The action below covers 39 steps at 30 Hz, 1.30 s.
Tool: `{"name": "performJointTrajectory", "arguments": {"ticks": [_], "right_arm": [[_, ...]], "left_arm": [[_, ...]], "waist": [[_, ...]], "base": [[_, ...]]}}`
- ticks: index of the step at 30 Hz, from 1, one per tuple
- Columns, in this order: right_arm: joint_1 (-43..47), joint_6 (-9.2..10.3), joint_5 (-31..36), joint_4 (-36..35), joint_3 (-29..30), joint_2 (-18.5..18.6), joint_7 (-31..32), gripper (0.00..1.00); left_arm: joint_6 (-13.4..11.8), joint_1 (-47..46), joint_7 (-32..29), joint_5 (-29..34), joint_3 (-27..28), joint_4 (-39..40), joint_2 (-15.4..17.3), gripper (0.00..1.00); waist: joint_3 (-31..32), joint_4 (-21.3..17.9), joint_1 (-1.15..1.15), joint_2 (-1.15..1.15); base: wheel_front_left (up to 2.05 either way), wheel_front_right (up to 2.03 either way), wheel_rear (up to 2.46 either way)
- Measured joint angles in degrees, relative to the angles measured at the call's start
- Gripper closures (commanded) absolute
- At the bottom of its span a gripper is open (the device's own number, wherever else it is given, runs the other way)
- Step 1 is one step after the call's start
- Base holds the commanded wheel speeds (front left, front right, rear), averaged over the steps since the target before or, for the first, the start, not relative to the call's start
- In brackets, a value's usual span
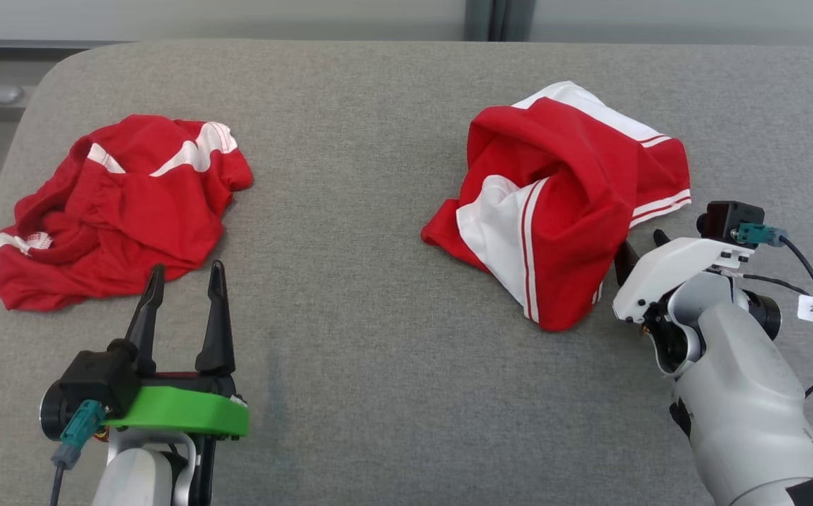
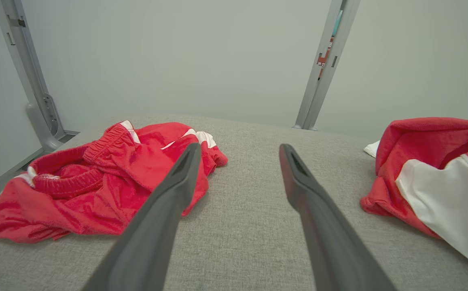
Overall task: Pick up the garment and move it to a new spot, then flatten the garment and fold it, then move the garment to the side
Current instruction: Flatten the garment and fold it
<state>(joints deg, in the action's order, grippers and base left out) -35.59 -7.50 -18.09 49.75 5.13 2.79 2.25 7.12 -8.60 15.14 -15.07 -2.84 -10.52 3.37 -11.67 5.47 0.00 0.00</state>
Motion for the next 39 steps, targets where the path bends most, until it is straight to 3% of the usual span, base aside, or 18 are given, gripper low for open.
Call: {"name": "performJointTrajectory", "arguments": {"ticks": [4,6,13,23,30,39], "right_arm": [[-2.9,0.01,-1.7,5.8,0.3,0.0,-2.5,0.00],[-4.3,0.01,-5.8,8.2,0.9,0.0,-4.1,0.00],[-6.4,0.01,-11.4,12.4,-0.4,0.0,-10.7,0.00],[-11.0,0.01,-11.3,18.6,2.9,0.0,-13.5,0.00],[-11.4,0.01,-11.0,18.7,6.8,1.2,-16.0,0.00],[-13.8,0.01,-10.8,20.9,7.6,0.5,-11.6,0.00]], "left_arm": [[0.0,-0.1,0.0,0.1,0.0,0.0,0.0,0.00],[0.2,-0.1,0.0,0.2,-0.1,-0.1,-0.1,0.00],[0.2,0.0,0.0,0.3,-0.1,-0.1,-0.1,0.00],[0.3,0.4,0.0,0.3,-0.6,0.1,-0.1,0.00],[0.3,0.9,0.0,0.3,0.0,0.5,0.0,0.00],[0.3,0.2,0.0,0.2,-0.6,0.8,-0.1,0.00]], "waist": [[-0.4,1.3,0.00,0.00],[-0.4,1.9,0.00,0.00],[0.3,2.2,0.00,0.00],[0.8,2.4,0.00,0.00],[0.6,2.1,0.00,0.00],[-1.1,1.5,0.00,0.00]], "base": [[0.00,0.00,0.00],[0.00,0.00,0.00],[0.00,0.00,0.00],[0.00,0.00,0.00],[0.00,0.00,0.00],[0.00,0.00,0.00]]}}
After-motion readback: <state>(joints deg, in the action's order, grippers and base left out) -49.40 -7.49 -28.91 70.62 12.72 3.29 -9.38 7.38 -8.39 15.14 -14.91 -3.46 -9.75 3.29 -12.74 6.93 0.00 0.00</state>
